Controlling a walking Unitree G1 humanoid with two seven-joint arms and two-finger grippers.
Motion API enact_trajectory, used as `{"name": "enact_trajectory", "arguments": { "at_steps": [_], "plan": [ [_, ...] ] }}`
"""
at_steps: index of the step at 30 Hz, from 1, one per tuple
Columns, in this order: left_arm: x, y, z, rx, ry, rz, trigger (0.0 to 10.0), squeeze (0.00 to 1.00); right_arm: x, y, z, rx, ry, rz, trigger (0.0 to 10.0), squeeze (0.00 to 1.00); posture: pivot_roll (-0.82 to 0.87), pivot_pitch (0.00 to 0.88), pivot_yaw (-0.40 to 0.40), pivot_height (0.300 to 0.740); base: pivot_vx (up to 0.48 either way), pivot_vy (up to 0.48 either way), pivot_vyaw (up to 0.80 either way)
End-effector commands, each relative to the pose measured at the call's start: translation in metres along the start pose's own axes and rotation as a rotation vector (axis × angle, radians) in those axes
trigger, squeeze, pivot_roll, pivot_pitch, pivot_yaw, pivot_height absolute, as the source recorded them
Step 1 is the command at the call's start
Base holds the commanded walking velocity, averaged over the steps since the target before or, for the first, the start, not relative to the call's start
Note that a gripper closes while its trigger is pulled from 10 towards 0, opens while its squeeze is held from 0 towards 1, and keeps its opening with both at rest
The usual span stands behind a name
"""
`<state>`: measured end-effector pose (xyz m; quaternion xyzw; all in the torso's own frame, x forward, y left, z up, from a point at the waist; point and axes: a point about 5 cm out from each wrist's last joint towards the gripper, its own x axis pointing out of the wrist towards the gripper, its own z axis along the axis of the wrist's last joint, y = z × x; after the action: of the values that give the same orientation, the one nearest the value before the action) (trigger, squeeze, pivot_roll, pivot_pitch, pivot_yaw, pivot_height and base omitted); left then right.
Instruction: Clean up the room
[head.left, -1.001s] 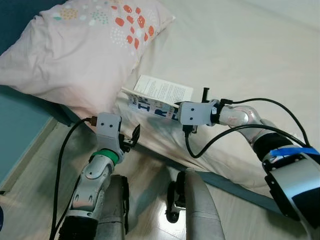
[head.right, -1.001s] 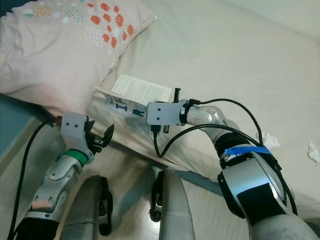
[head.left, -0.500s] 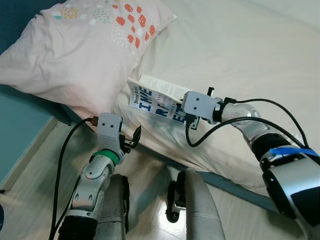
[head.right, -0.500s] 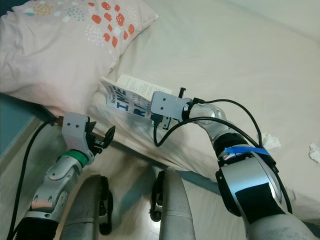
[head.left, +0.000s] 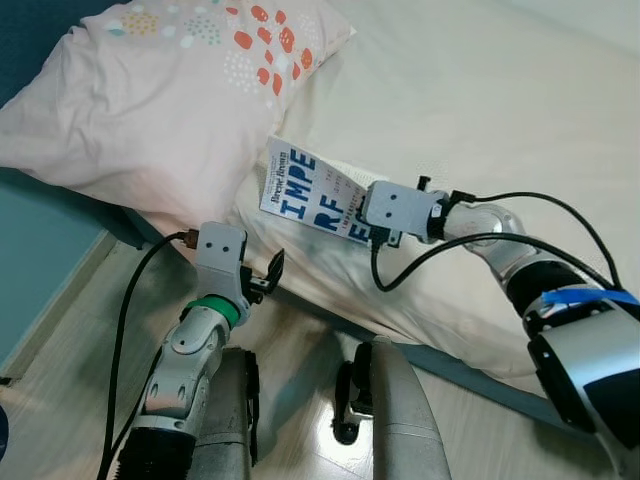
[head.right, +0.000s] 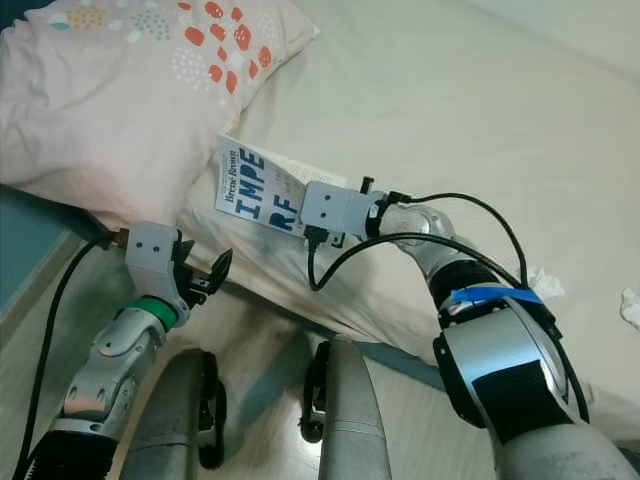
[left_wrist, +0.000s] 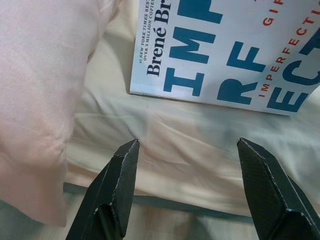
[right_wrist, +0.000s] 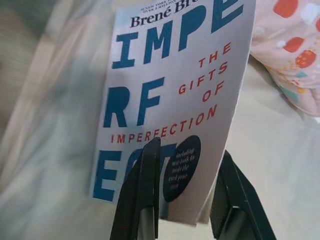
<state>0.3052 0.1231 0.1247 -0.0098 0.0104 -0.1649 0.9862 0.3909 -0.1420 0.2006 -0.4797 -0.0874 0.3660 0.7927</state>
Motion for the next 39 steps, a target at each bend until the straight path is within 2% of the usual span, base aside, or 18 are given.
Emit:
{"name": "enact_trajectory", "arguments": {
  "at_steps": [1,3,13,18,26,28,29,30,31,32,33,35,37,38,39],
  "plan": [
    [-0.002,-0.003,-0.008,-0.013,0.037,-0.016,10.0,0.00,-0.002,-0.003,-0.003,-0.022,0.027,-0.008,10.0,0.00,0.05,0.345,-0.016,0.631,0.000,0.000,0.00],
    [0.000,-0.004,-0.008,-0.014,0.036,-0.019,10.0,0.00,-0.004,-0.011,-0.002,-0.036,0.034,-0.035,10.0,0.00,0.05,0.340,-0.014,0.631,0.000,0.000,0.00],
    [0.006,-0.005,-0.006,-0.017,0.026,-0.025,10.0,0.00,-0.007,-0.025,0.001,-0.061,0.041,-0.072,10.0,0.00,0.04,0.312,-0.012,0.631,0.000,0.000,0.00],
    [0.017,-0.005,-0.001,-0.013,0.007,-0.054,10.0,0.00,-0.009,-0.037,0.005,-0.069,0.035,-0.098,10.0,0.00,0.02,0.264,-0.002,0.631,0.000,0.000,0.00],
    [0.024,-0.006,-0.001,0.012,0.008,-0.092,10.0,0.00,-0.015,-0.037,-0.002,-0.078,0.058,-0.110,10.0,0.00,0.01,0.220,0.019,0.631,0.000,0.000,0.00],
    [0.026,-0.006,-0.001,0.017,0.008,-0.100,10.0,0.00,-0.024,-0.041,-0.013,0.010,0.093,-0.192,10.0,0.00,0.01,0.181,0.035,0.631,0.000,0.000,0.00],
    [0.026,-0.006,-0.001,0.017,0.008,-0.100,10.0,0.00,-0.024,-0.041,-0.013,0.010,0.093,-0.192,10.0,0.00,0.01,0.181,0.035,0.631,0.000,0.000,0.00],
    [0.027,-0.006,-0.002,0.017,0.008,-0.104,10.0,0.00,-0.027,-0.042,-0.018,0.061,0.102,-0.227,10.0,0.00,0.00,0.168,0.038,0.631,0.000,0.000,0.00],
    [0.027,-0.006,-0.002,0.017,0.008,-0.104,10.0,0.00,-0.027,-0.042,-0.018,0.061,0.102,-0.227,10.0,0.00,0.00,0.168,0.038,0.631,0.000,0.000,0.00],
    [0.028,-0.007,-0.003,0.016,0.007,-0.109,10.0,0.00,-0.030,-0.039,-0.024,0.127,0.109,-0.263,10.0,0.00,0.00,0.148,0.042,0.631,0.000,0.000,0.00],
    [0.028,-0.007,-0.003,0.016,0.007,-0.109,10.0,0.00,-0.030,-0.039,-0.024,0.127,0.109,-0.263,10.0,0.00,0.00,0.148,0.042,0.631,0.000,0.000,0.00],
    [0.026,-0.011,-0.010,0.023,0.004,-0.127,10.0,0.00,-0.032,-0.026,-0.035,0.347,0.088,-0.383,10.0,0.00,0.00,0.120,0.055,0.631,0.000,0.000,0.00],
    [0.026,-0.011,-0.010,0.023,0.004,-0.127,10.0,0.00,-0.032,-0.026,-0.035,0.347,0.088,-0.383,10.0,0.00,0.00,0.120,0.055,0.631,0.000,0.000,0.00],
    [0.023,-0.013,-0.013,0.033,0.000,-0.142,10.0,0.00,-0.030,-0.012,-0.041,0.469,0.072,-0.432,10.0,0.00,0.00,0.114,0.059,0.631,0.000,0.000,0.00],
    [0.023,-0.013,-0.013,0.033,0.000,-0.142,10.0,0.00,-0.030,-0.012,-0.041,0.469,0.072,-0.432,10.0,0.00,0.00,0.114,0.059,0.631,0.000,0.000,0.00]
  ]
}}
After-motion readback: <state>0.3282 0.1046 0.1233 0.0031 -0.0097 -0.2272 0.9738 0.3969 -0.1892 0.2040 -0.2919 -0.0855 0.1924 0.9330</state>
